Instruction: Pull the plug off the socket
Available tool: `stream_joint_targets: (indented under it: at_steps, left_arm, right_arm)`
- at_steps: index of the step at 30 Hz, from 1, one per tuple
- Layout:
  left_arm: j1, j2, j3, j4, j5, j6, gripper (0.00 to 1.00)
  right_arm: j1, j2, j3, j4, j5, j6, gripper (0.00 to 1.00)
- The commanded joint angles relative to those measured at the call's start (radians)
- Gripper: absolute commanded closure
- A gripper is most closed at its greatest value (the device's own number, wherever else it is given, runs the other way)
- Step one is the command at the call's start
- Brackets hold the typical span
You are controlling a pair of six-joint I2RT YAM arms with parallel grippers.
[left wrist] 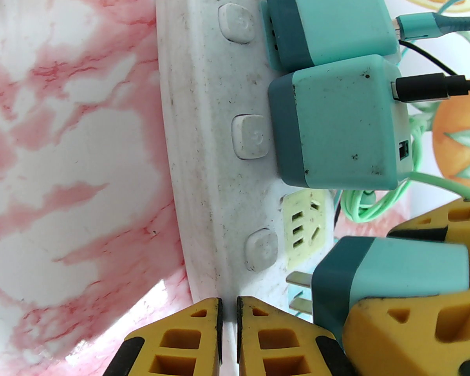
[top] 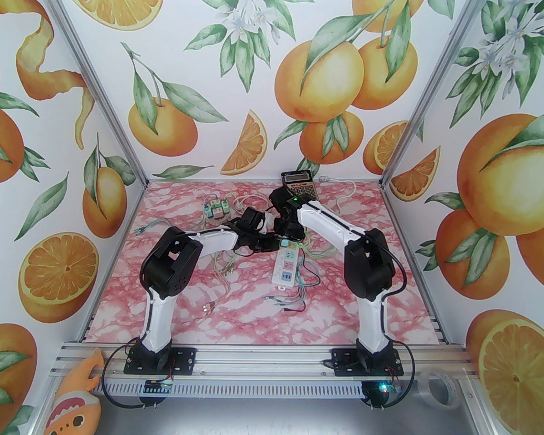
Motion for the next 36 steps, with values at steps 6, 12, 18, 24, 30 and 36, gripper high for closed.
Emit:
stream_joint_targets:
  at_steps: [6,12,18,24,30,36]
  left_arm:
    - [-0.024,0.077,-0.020,-0.157,-0.058,0.032,0.86]
    - [-0.012,0.061,-0.006,-0.173,-0.061,0.040,0.86]
    - [-0.004,0.050,-0.008,-0.178,-0.053,0.044,0.86]
    - [-0.003,0.042,0.003,-0.183,-0.044,0.049,0.85]
    - [-0.003,0.033,0.011,-0.186,-0.041,0.049,0.84]
    - [-0.003,0.021,0.020,-0.192,-0.040,0.050,0.84]
  right_arm:
    - [-0.075,-0.144,-0.011,-0.028,0.042,-0.023,0.77]
    - [-0.155,-0.286,-0.109,0.023,-0.006,-0.034,0.77]
    - [-0.245,-0.423,-0.136,0.050,-0.110,-0.047,0.76]
    - [-0.312,-0.511,-0.012,0.010,-0.169,-0.068,0.76]
    - [-0.384,-0.543,0.154,-0.049,-0.191,-0.069,0.76]
    - [-0.483,-0.569,0.225,-0.110,-0.152,-0.084,0.75]
